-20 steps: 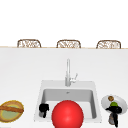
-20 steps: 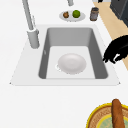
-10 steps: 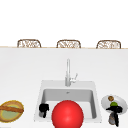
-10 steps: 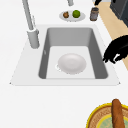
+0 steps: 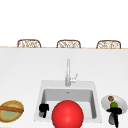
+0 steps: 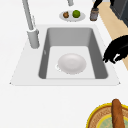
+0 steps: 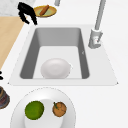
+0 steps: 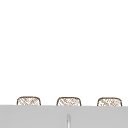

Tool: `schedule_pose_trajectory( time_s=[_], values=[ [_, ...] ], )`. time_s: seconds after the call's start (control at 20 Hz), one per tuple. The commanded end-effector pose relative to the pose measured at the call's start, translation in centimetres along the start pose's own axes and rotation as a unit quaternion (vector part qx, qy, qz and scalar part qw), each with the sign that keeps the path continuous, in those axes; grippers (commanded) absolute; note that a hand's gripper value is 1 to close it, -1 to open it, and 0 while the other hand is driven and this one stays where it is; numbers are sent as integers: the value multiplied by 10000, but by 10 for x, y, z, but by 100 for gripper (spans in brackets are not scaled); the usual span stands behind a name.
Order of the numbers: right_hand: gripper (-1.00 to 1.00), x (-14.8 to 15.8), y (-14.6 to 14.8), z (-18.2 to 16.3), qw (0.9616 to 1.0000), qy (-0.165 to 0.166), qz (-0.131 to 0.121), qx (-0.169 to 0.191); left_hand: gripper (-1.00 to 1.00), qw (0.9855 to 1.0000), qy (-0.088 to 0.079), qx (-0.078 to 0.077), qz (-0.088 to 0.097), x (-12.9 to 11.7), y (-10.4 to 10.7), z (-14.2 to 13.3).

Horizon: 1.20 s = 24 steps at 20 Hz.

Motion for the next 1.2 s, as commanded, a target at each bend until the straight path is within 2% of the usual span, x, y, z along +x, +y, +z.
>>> schedule_pose_trajectory(
  time_s=[0.0, 0.4, 0.7, 0.85, 0.9, 0.95, 1.05, 1.15],
  values=[
    [-100, -2, 5, -8, 10000, -40, 35, 9, 0, 10000, 0, 0, 0, 0, 0, 0],
    [-100, -8, 10, -24, 9999, -68, 27, 125, 0, 10000, 0, 0, 0, 0, 0, 0],
    [-100, -12, 1, -32, 9998, -129, 10, 153, 0, 10000, 0, 0, 0, 0, 0, 0],
    [-100, -11, 1, -33, 9999, -121, -1, 41, 0, 10000, 0, 0, 0, 0, 0, 0],
    [100, -10, 0, -32, 9999, -124, 4, 9, 0, 10000, 0, 0, 0, 0, 0, 0],
    [100, -9, -1, -31, 9996, -112, 201, -170, 0, 10000, 0, 0, 0, 0, 0, 0],
    [100, -10, -7, -30, 9982, -99, 226, -538, 0, 10000, 0, 0, 0, 0, 0, 0],
    [100, -11, -11, -31, 9969, -112, 213, -748, 0, 10000, 0, 0, 0, 0, 0, 0]
  ],
)
